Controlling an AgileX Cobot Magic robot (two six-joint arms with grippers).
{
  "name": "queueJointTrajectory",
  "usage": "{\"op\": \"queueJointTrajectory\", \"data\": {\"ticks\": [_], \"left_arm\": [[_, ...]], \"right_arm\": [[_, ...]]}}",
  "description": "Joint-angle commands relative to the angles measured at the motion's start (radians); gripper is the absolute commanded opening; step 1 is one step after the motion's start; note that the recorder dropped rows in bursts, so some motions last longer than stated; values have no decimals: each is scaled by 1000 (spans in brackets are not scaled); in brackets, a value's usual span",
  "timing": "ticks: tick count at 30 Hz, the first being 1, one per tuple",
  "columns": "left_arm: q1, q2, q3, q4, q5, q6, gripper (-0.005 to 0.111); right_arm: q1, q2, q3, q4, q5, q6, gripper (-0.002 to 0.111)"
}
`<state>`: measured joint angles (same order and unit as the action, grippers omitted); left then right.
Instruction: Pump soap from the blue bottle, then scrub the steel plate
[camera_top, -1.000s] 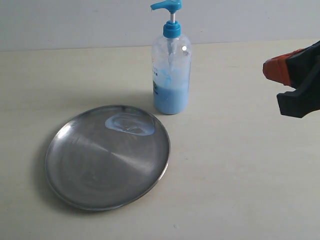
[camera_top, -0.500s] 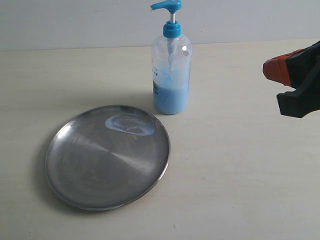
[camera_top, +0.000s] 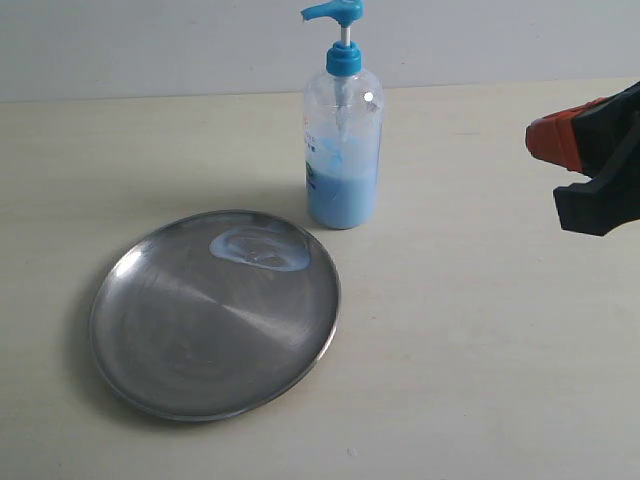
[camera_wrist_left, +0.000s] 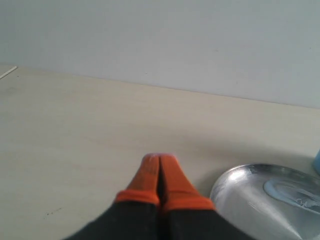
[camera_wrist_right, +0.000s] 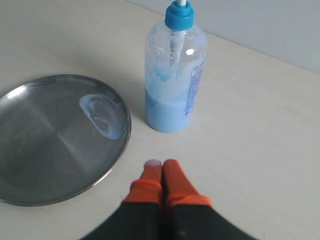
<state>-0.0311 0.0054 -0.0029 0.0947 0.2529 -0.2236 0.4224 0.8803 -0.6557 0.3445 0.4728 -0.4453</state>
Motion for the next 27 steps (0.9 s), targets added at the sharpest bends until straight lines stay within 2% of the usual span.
{"op": "queueJointTrajectory", "data": {"ticks": [1, 11, 27], "left_arm": [[2, -5, 3, -1, 3, 8, 0], [2, -5, 3, -1, 87, 33, 0], [2, -5, 3, -1, 88, 33, 0]], "right_arm": [[2, -7, 5, -5, -5, 1, 0], [2, -7, 5, -5, -5, 1, 0], [2, -7, 5, -5, -5, 1, 0]]}}
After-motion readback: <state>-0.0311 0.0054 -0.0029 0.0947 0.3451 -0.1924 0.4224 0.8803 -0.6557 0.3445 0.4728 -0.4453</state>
